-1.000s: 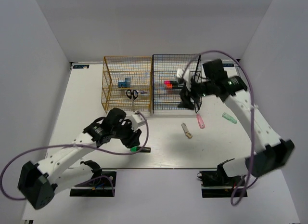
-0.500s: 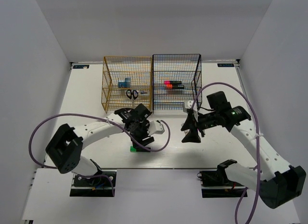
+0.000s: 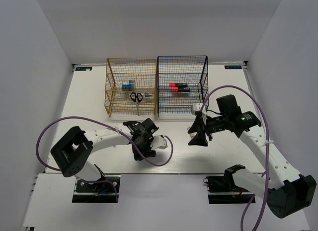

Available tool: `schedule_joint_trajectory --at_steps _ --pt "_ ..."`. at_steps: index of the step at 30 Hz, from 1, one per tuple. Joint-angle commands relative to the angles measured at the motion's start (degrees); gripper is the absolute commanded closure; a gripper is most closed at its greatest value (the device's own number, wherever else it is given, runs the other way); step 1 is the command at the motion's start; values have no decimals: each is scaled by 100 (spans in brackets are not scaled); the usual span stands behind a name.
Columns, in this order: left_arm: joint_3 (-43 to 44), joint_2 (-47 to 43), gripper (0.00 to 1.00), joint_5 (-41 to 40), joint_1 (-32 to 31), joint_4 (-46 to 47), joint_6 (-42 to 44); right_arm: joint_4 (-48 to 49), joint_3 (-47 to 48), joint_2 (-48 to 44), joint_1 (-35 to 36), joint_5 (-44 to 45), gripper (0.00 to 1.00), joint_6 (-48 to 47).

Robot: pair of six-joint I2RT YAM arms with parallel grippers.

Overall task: Sort the stationery into containers
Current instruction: Pick up the pen from the center of the board.

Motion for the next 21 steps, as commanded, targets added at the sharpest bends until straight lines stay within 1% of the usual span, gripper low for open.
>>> schedule_joint_trajectory --at_steps 1,3,4,5,6,7,9,10,13,15,16,19,20,21 --pt "-351 -249 29 -412 -175 433 -214 117 -43 -39 -100 -162 36 18" --pt "-596 -250 29 -851 -324 767 -267 125 -60 -38 -83 -197 36 10" --pt "-659 -258 30 -879 -377 872 -293 125 -61 -39 -127 -215 36 18" --pt "-712 -224 30 -1080 -482 1065 -311 108 -61 -47 -127 -223 36 10" --pt "-834 -197 32 -1299 -500 1145 -328 116 -61 -73 -127 -258 36 10" --pt "-861 -153 36 -1319 -526 1241 -355 117 -61 -74 -136 -276 36 10" --pt "-879 -74 44 -1258 -535 1278 -373 99 -78 -74 -162 -302 36 10" --pt "-870 4 53 -1231 -535 1243 -390 99 -69 -91 -180 -294 37 1" --pt "-687 241 57 -925 -535 1067 -408 99 -87 -152 -224 -346 37 1" --pt "-589 365 59 -775 -500 796 -443 55 -104 -170 -250 -355 37 -34" --pt "-493 505 59 -565 -509 725 -434 64 -105 -170 -241 -373 37 -34" --pt "-273 681 68 -310 -474 470 -452 11 -139 -214 -294 -399 37 -113" --pt "-194 769 77 -204 -474 391 -504 -15 -148 -214 -311 -417 37 -122" --pt "-115 822 81 -151 -457 329 -513 -24 -157 -232 -329 -443 37 -148"
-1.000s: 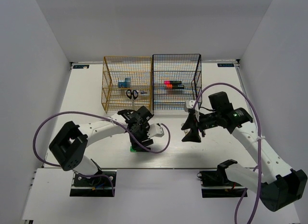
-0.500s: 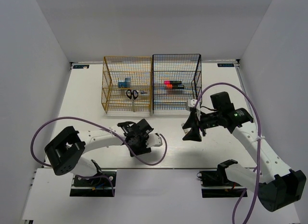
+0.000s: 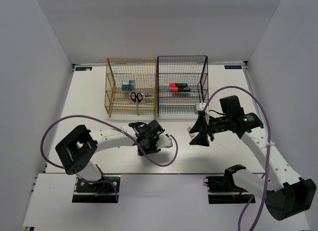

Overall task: Sort the stationery into containers
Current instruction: Pick up the pen from the center of the board.

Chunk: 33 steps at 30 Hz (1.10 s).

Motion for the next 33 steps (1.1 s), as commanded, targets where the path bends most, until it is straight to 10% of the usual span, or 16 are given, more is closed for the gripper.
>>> schedule_joint_trajectory --at_steps 1,3,10,14,20,24,33 --pt "-169 600 85 521 57 -255 -83 -33 -57 -116 -89 -251 37 -138" --pt "-46 644 100 565 75 -273 -170 -68 -57 -134 -106 -295 37 -190" --pt "664 56 100 574 426 -229 -829 -16 -127 -187 -150 142 42 -244" --pt "1245 -340 100 583 699 -90 -1190 755 -276 -186 -150 1092 100 450" --pt "2159 -420 100 398 883 70 -1033 1197 -382 -222 -142 2077 100 873" --pt "3361 10 100 57 1015 -185 -435 1303 -513 -248 -150 2412 69 759" --pt "4832 1127 100 -235 1455 1201 892 1444 -689 -292 -151 2421 62 715"
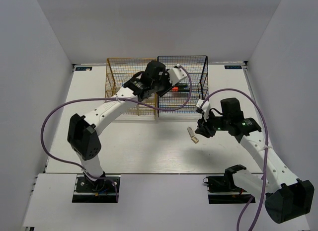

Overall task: Sort the stationery into containers
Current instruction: Pick up the pen from the center of the board, then place the pen in the storage box.

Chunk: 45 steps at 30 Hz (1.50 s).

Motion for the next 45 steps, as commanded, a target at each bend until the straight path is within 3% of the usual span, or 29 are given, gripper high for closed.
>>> schedule_joint_trajectory --at_steps 1,13,21,24,25,27,29,32,33,34,35,36,38,40,41,42,44,45 --pt "229 187 100 -230 158 1066 724 250 -49 -100 -17 6 61 -30" --pt "1125 1513 100 -661 335 3265 654 330 -155 -38 -8 120 61 -145" --pt "1599 2085 96 -871 379 3293 646 303 -146 -20 -8 138 61 -171" --pt "1609 2139 85 -1003 396 3337 602 303 -137 -3 -26 155 61 -189" --pt "1574 2148 59 -1091 396 3399 550 303 -137 -3 -9 172 58 -180" --pt "1486 2113 36 -1241 388 3617 505 303 -137 -3 -26 181 45 -172" --pt "1346 2017 30 -1347 396 3680 391 329 -128 -12 -35 181 38 -110" --pt "1319 1797 25 -1382 353 3777 242 399 -137 -12 -35 242 39 83" --pt "1328 1692 27 -1399 344 3786 207 408 -128 -3 -61 260 46 118" --pt "1336 1647 33 -1443 318 3786 172 435 -102 -3 -52 304 79 197" --pt "1302 1490 41 -1487 248 3777 136 461 -85 23 -78 365 97 302" --pt "1249 1297 69 -1513 212 3768 14 470 -93 23 -113 410 100 347" --pt "1091 790 94 -1776 20 3472 -127 636 -137 41 -122 471 100 670" --pt "854 418 100 -1953 -139 3137 -837 664 -146 120 -166 778 98 1065" --pt "749 -184 100 -2023 -192 2239 -1335 620 -94 155 -167 814 54 1216" --pt "365 -616 87 -2102 -375 1952 -1810 550 -15 382 -193 832 47 1226" --pt "-546 -1554 51 -2129 -543 969 -2446 295 134 794 -201 849 49 1287" --pt "-814 -1813 44 -2138 -648 773 -2622 77 205 901 -176 1032 52 1331"
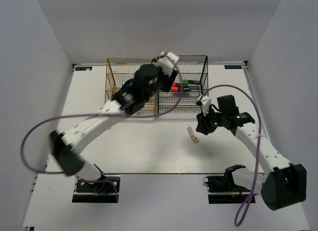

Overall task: Sort the stationery into containers
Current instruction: Place the pen in the storage box.

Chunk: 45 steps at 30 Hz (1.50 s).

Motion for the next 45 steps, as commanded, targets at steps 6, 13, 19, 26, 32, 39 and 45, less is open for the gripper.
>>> schedule_joint_trajectory --at_steps 6,13,19,26,32,39,45 --pt "-3237 -3566 19 -87 -309 -2383 -2299 -325 349 962 234 554 52 467" --pt "-5270 -5387 16 9 -309 -2358 -2326 45 102 1524 840 1573 40 115" --pt "-5887 -5776 15 221 -309 -2086 -2283 283 6 1894 1140 2040 36 45" --pt "-6090 -5917 15 256 -309 -2015 -2274 467 -74 2201 1316 2137 36 97" --pt "-6107 -5996 15 309 -309 -2042 -2265 747 -179 2404 1474 2321 40 220" --pt "-6134 -6076 15 291 -309 -2050 -2247 1021 -416 2483 1509 2400 50 220" --pt "-6142 -6111 15 291 -300 -2059 -2247 846 -347 2535 1518 2242 88 194"
